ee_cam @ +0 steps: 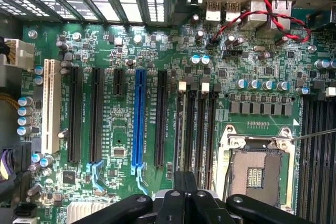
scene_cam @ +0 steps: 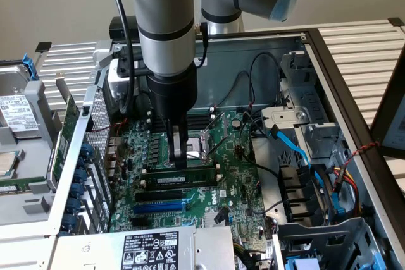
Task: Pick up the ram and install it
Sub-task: 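Press down the ram until it locks into place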
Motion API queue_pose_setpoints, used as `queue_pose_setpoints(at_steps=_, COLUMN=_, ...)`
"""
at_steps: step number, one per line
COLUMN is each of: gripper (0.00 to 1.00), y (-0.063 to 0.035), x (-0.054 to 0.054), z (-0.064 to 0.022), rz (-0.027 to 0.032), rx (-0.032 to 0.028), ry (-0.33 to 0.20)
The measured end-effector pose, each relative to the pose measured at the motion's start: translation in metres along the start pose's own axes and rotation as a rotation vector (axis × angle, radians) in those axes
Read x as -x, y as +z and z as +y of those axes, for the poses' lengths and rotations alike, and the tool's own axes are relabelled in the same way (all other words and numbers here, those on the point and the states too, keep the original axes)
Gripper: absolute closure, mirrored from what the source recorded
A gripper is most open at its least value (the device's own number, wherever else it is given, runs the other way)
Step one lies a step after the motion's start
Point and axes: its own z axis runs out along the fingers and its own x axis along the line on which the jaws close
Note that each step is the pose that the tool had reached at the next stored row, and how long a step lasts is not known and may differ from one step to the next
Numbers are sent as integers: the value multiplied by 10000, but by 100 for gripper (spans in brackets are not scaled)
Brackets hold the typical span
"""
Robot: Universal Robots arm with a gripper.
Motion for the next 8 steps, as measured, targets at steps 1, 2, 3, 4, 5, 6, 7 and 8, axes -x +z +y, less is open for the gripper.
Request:
queue_pose_setpoints(at_steps=1, gripper=89, y=2, x=-2, z=-1, rz=-1, rx=-1, ry=5)
queue_pose_setpoints(at_steps=2, gripper=89, y=3, x=-3, z=-1, rz=-1, rx=0, ry=12)
queue_pose_setpoints(at_steps=3, gripper=89, y=5, x=-4, z=0, rz=0, rx=1, ry=22)
queue_pose_setpoints(at_steps=4, gripper=89, y=5, x=-5, z=0, rz=2, rx=7, ry=34)
queue_pose_setpoints(at_steps=5, gripper=89, y=6, x=-7, z=-1, rz=1, rx=17, ry=45)
queue_pose_setpoints(at_steps=6, gripper=89, y=6, x=-10, z=0, rz=2, rx=31, ry=61)
queue_pose_setpoints(at_steps=7, gripper=89, y=5, x=-11, z=0, rz=4, rx=58, ry=82)
queue_pose_setpoints(at_steps=8, gripper=89, y=6, x=-12, z=0, rz=4, rx=74, ry=104)
